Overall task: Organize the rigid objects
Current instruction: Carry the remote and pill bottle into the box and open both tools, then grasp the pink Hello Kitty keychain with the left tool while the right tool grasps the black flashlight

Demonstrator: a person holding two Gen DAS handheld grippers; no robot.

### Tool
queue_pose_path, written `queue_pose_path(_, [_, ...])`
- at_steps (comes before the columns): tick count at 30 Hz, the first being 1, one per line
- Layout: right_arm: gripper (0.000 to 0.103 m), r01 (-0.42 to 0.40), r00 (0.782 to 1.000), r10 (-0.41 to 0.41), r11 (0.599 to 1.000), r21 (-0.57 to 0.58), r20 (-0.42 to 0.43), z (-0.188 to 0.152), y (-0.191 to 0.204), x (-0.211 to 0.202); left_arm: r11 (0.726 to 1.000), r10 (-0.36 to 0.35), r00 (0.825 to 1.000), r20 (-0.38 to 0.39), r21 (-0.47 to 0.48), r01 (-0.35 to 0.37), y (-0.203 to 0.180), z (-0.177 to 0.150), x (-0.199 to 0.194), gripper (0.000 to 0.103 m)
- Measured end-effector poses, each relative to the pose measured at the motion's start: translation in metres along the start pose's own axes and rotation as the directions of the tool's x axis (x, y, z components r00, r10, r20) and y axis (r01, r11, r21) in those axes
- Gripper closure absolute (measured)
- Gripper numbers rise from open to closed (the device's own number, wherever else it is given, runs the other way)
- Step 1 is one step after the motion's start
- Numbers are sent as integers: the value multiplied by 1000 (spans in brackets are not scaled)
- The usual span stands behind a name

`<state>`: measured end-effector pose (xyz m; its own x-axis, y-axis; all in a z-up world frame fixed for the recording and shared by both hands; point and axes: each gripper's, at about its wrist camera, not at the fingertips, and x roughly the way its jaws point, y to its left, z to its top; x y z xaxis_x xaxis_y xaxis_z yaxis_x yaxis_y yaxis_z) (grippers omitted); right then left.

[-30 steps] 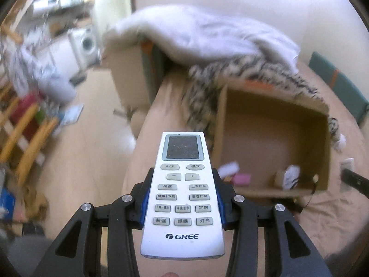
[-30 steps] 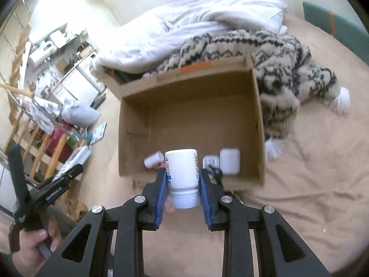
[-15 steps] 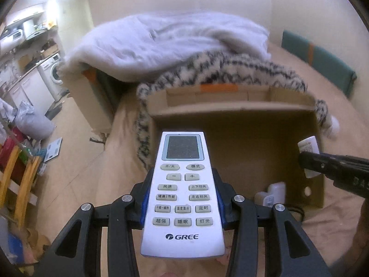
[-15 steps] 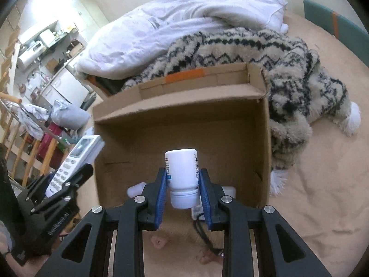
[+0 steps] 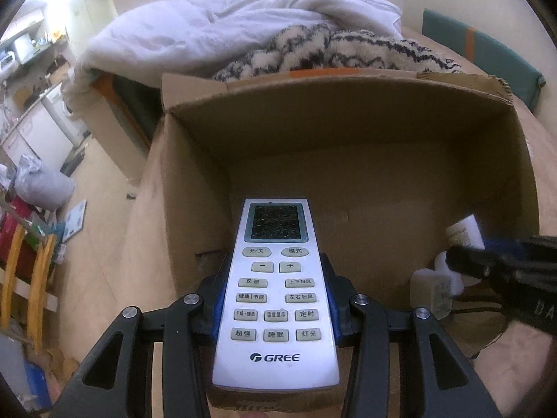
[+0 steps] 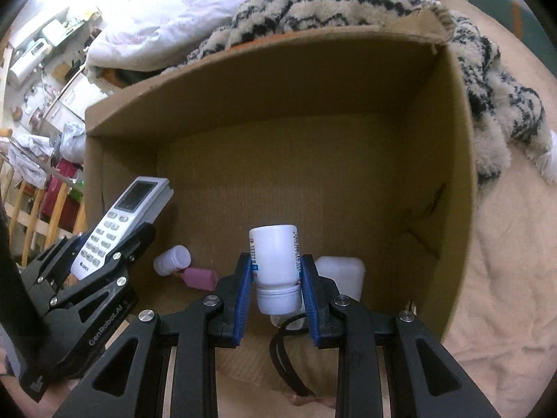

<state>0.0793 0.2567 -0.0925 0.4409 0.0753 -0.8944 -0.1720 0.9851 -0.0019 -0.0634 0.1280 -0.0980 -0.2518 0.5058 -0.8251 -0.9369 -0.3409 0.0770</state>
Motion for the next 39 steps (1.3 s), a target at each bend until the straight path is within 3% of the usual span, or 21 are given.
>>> queue_pose_path(6, [74,18,999,-16,999,41,-31,-3,-6,7,1000,8,999,-32,0,-8,0,-1,10,63])
queue_pose_path(17, [73,-16,1000,16,998,59,11,-3,-5,-5,999,25,999,-40,36,-24,-4,-6,13,62])
queue_pose_path(18, [73,-27,999,25,998,60,21,-3,-3,-8,999,25,999,-38,37,-24,-4,-6,12,61])
queue_pose_path(20, [72,-35,999,32,997,72,43,-1,-2,-16,999,21,999,-37,34,-20,-2,-6,10,47])
queue_pose_path(22, [60,-44,996,38,997,71,78,0,-1,-25,1000,2,1000,-31,29,-1,-2,-8,6,42])
queue_pose_path(23, [39,-46,995,39,996,76,95,0,-1,-29,999,5,1000,-27,34,-4,-2,-8,4,41])
queue_pose_path(24, [32,-54,992,44,995,81,118,-1,-2,-35,999,6,1000,-20,40,-5,-3,-9,1,37])
queue_pose_path(28, [27,-49,986,35,995,82,165,2,3,-47,999,-1,1000,11,47,1,-5,-11,-9,21])
queue_pose_path(30, [8,-29,983,14,996,79,185,4,6,-51,999,-7,1000,27,42,6,-3,-11,-15,21])
queue_pose_path(32, [0,-27,979,9,996,85,203,6,6,-55,999,-12,999,42,30,10,-1,-11,-22,21])
queue_pose_path(39, [0,-11,964,-25,991,133,266,1,5,-76,1000,-19,999,34,-21,20,13,-5,-46,20])
